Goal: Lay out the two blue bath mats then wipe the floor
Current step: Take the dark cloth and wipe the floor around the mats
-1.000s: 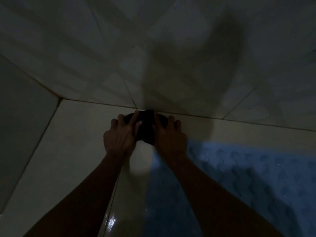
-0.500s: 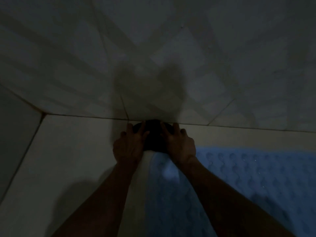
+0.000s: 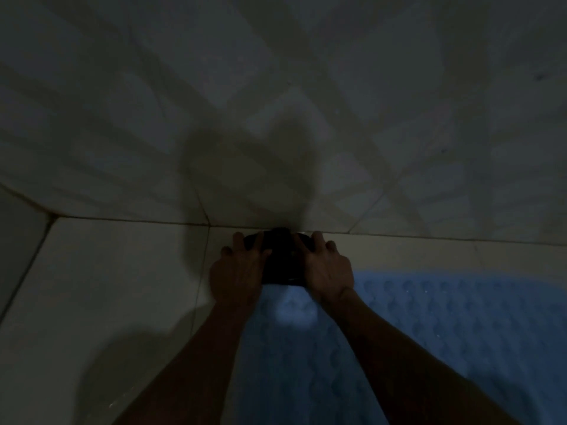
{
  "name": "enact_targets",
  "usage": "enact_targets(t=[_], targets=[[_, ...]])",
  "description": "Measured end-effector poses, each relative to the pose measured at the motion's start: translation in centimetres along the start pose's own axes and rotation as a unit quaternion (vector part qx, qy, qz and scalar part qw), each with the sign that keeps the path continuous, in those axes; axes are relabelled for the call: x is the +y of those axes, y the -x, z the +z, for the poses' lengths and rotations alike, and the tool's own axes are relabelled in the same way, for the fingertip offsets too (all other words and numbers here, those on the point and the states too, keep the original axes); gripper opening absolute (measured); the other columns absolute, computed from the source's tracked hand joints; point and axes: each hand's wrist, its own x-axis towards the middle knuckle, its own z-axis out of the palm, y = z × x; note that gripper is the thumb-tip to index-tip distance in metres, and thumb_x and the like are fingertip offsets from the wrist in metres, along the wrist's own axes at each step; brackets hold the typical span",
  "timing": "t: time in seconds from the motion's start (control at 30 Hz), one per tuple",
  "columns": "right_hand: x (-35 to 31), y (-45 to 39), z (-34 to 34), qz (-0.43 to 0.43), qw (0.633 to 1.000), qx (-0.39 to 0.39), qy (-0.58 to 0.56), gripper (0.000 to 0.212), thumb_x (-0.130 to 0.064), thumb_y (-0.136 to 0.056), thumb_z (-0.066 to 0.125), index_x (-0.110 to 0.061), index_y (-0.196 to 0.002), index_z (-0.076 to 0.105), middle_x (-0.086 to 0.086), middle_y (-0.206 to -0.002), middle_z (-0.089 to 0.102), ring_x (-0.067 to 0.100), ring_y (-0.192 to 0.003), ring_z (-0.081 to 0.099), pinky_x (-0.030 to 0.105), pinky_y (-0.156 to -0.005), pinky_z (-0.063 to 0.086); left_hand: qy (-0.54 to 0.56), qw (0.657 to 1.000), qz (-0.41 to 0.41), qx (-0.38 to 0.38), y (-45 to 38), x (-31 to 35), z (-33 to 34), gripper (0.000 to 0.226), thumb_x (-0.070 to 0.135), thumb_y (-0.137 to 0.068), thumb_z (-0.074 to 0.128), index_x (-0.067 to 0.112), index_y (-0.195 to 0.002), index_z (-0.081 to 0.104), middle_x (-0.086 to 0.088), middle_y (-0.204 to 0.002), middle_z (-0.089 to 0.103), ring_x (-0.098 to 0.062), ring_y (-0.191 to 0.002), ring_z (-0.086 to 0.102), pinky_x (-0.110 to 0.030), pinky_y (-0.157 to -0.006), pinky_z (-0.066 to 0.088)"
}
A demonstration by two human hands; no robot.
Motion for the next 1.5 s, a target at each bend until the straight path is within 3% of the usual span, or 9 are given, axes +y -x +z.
enact_targets(t=[0.13, 0.4, 0.63, 0.73, 0.9, 1.1, 1.23, 1.4, 1.5], targets=[[2.3, 0.7, 0.2, -0.007, 1.0, 0.001, -0.022, 0.061, -0.034, -0.104, 0.043, -0.035, -0.159, 0.014, 0.012, -0.147, 0.032, 0.036, -0.113, 0.048, 0.037, -0.069, 0.039, 0.007, 0.999, -0.034, -0.007, 0.0, 2.3, 0.4, 0.049, 0.056, -0.103, 0.028, 0.042, -0.15, 0.032, -0.008, -0.134, 0.044, -0.032, -0.102, 0.058, -0.038, -0.067, 0.044], [8.2, 0.8, 0.9, 0.009, 0.998, 0.023, -0.05, 0.055, -0.044, -0.108, 0.032, -0.03, -0.159, 0.019, 0.012, -0.153, 0.032, 0.039, -0.122, 0.046, 0.044, -0.077, 0.051, -0.007, 0.999, -0.044, -0.02, -0.4, 8.3, 1.7, 0.05, 0.058, -0.103, 0.027, 0.043, -0.151, 0.027, -0.008, -0.136, 0.043, -0.032, -0.11, 0.054, -0.041, -0.075, 0.046], [13.8, 1.7, 0.9, 0.021, 0.992, 0.087, -0.094, 0.056, -0.046, -0.104, 0.038, -0.016, -0.15, 0.045, 0.017, -0.134, 0.054, 0.042, -0.102, 0.06, 0.044, -0.062, 0.053, -0.015, 0.999, -0.027, -0.038, -0.4, 13.9, 2.1, 0.051, 0.057, -0.104, 0.025, 0.04, -0.152, 0.027, -0.01, -0.139, 0.04, -0.034, -0.111, 0.053, -0.043, -0.078, 0.049], [16.6, 1.9, 1.5, 0.021, 0.994, 0.076, -0.079, 0.055, -0.045, -0.104, 0.042, -0.016, -0.15, 0.044, 0.018, -0.135, 0.053, 0.043, -0.104, 0.059, 0.045, -0.064, 0.053, -0.027, 0.999, -0.015, -0.03, -0.5, 16.4, 2.7, 0.051, 0.057, -0.103, 0.027, 0.039, -0.151, 0.029, -0.011, -0.138, 0.043, -0.033, -0.107, 0.056, -0.042, -0.074, 0.05], [20.0, 2.4, 2.4, 0.033, 0.987, 0.141, -0.073, 0.055, -0.047, -0.09, 0.04, -0.014, -0.121, 0.072, 0.015, -0.099, 0.068, 0.037, -0.065, 0.064, 0.035, -0.034, 0.045, -0.051, 0.999, -0.002, -0.014, -0.3, 20.0, 3.2, 0.051, 0.056, -0.103, 0.027, 0.038, -0.149, 0.036, -0.01, -0.13, 0.048, -0.032, -0.098, 0.06, -0.039, -0.063, 0.044], [24.6, 3.2, 2.1, 0.039, 0.985, 0.154, -0.066, 0.052, -0.046, -0.091, 0.041, -0.017, -0.118, 0.074, 0.012, -0.099, 0.07, 0.031, -0.063, 0.065, 0.029, -0.035, 0.044, -0.077, 0.997, 0.007, -0.006, -0.1, 24.6, 3.7, 0.052, 0.055, -0.103, 0.027, 0.039, -0.151, 0.033, -0.012, -0.129, 0.049, -0.035, -0.097, 0.062, -0.039, -0.062, 0.042], [28.5, 4.1, 2.5, 0.045, 0.985, 0.142, -0.091, 0.045, -0.042, -0.094, 0.059, -0.014, -0.127, 0.068, 0.016, -0.11, 0.068, 0.037, -0.073, 0.066, 0.034, -0.042, 0.047, -0.081, 0.997, 0.009, -0.014, 0.0, 28.7, 4.3, 0.052, 0.056, -0.103, 0.026, 0.039, -0.152, 0.031, -0.011, -0.132, 0.047, -0.035, -0.102, 0.061, -0.04, -0.066, 0.045], [32.6, 4.5, 2.5, 0.067, 0.978, 0.184, -0.071, 0.048, -0.044, -0.09, 0.045, -0.015, -0.114, 0.075, 0.012, -0.098, 0.07, 0.031, -0.061, 0.064, 0.027, -0.036, 0.041, -0.082, 0.997, 0.006, -0.006, 0.2, 33.2, 5.0, 0.053, 0.056, -0.103, 0.027, 0.035, -0.152, 0.03, -0.01, -0.129, 0.047, -0.035, -0.099, 0.062, -0.04, -0.065, 0.045], [34.7, 5.1, 2.5, 0.071, 0.976, 0.183, -0.089, 0.039, -0.039, -0.084, 0.074, -0.013, -0.113, 0.074, 0.014, -0.099, 0.069, 0.034, -0.061, 0.063, 0.028, -0.036, 0.041, -0.074, 0.997, 0.008, -0.009, 0.5, 35.6, 5.4, 0.054, 0.056, -0.103, 0.025, 0.035, -0.152, 0.03, -0.011, -0.127, 0.047, -0.035, -0.099, 0.062, -0.042, -0.066, 0.048]])
